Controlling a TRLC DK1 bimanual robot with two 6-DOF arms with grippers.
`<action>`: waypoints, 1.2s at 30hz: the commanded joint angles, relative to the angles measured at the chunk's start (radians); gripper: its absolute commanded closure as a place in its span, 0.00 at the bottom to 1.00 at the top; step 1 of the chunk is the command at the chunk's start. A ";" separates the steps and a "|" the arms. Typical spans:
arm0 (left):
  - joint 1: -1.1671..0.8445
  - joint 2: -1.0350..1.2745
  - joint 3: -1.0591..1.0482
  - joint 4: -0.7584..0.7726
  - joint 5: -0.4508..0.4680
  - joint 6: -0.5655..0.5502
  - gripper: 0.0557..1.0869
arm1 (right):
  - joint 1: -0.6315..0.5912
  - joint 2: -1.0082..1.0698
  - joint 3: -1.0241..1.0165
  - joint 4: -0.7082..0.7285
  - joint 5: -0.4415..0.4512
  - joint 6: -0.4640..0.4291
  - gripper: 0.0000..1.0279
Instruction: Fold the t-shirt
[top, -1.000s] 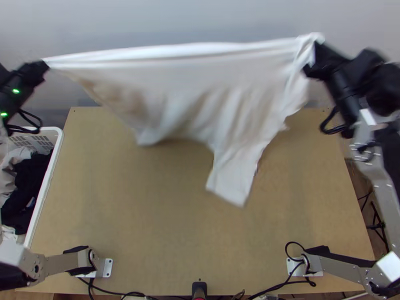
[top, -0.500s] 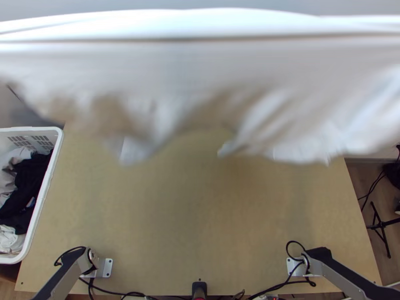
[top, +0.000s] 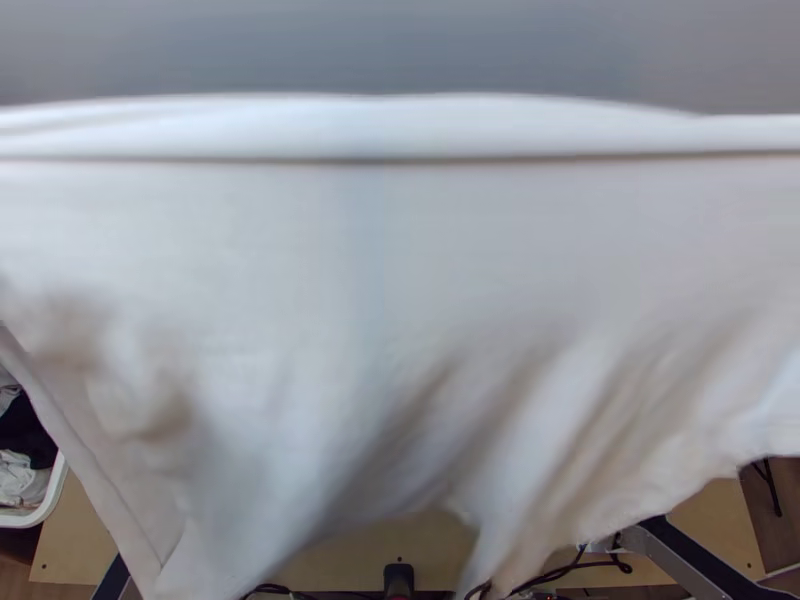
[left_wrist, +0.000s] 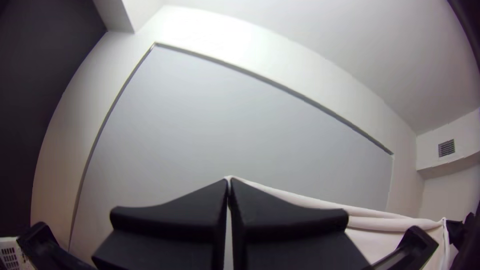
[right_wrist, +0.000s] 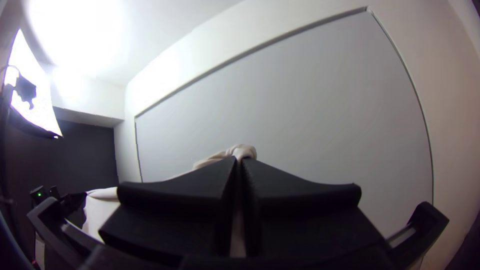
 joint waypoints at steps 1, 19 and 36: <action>-0.037 -0.162 -0.446 -0.086 0.071 0.035 0.97 | 0.007 -0.109 -0.445 -0.041 -0.004 0.066 0.97; -0.278 0.126 -1.342 0.474 0.039 0.187 0.97 | 0.010 0.027 -1.518 0.658 -0.071 0.126 0.97; -0.318 1.087 -0.592 0.578 -0.064 0.156 0.97 | -0.112 0.813 -0.978 0.761 -0.107 0.130 0.97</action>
